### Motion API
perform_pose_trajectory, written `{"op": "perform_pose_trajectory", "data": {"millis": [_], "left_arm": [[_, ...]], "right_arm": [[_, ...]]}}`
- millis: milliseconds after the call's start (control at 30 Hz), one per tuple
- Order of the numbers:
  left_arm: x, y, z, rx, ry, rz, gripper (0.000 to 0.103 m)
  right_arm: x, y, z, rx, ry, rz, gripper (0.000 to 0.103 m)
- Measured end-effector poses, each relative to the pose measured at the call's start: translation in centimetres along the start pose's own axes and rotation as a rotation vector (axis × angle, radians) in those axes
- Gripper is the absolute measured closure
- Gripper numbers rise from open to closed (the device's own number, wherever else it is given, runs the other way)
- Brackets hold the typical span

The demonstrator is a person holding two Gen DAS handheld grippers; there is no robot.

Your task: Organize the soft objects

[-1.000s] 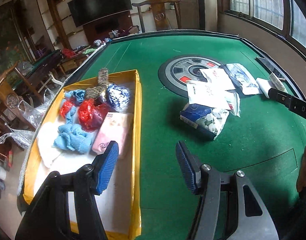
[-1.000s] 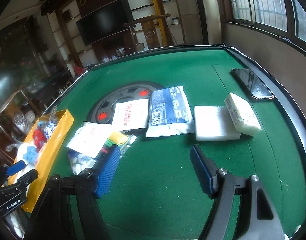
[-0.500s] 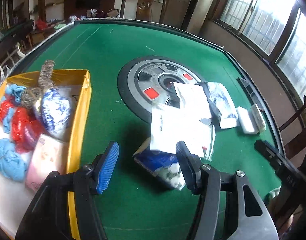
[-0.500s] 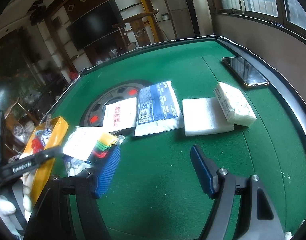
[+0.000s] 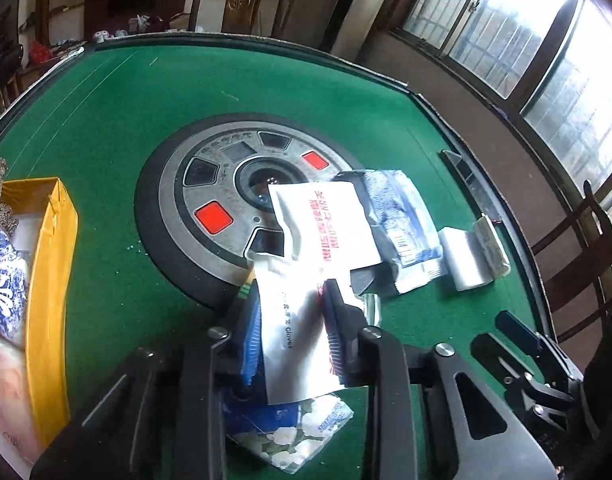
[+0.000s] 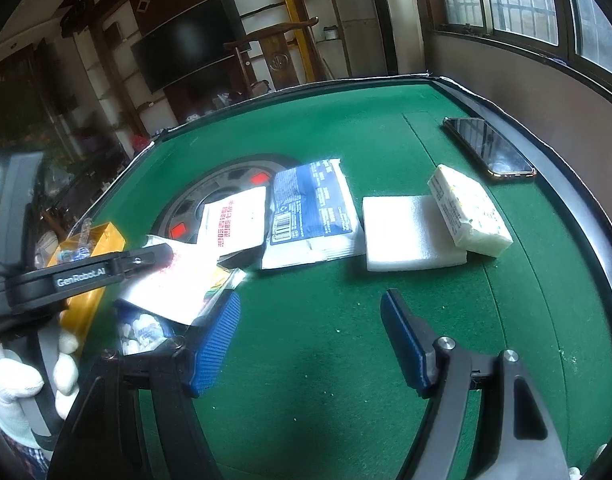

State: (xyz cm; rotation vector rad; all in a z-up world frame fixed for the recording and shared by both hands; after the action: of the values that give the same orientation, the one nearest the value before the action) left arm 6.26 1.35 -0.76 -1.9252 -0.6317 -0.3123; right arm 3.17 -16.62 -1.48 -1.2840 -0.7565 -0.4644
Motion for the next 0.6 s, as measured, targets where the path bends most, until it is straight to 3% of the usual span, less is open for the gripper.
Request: {"op": "perform_pose_trajectory", "data": {"millis": [267,500,600], "left_arm": [[0.3,-5.0,-0.2,-0.103,-0.012,-0.079,0.096],[0.0,-13.1,3.3,-0.216,-0.099,-0.204,0.098],[-0.3,-15.0,5.0,-0.245,-0.116,-0.219,0.098]], "right_arm": [[-0.1,0.2,0.1,-0.002,-0.018,0.003,0.035],[-0.2,0.2,2.2,0.036,-0.101,-0.015,0.035],[-0.4,0.7,3.7,0.073,-0.137,0.003,0.035]]}}
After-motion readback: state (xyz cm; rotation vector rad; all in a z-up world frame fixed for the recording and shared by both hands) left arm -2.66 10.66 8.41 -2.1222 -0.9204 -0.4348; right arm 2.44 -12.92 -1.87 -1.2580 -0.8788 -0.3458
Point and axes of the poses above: each gripper's, at about its wrist camera, not at the fingertips, and y roughly the way its jaws point, z to its left, x to its top, the point moved 7 cm from there along y, roughly the way its jaws point, and after that the axes turned 14 degrees about -y, right-handed, at the moved point
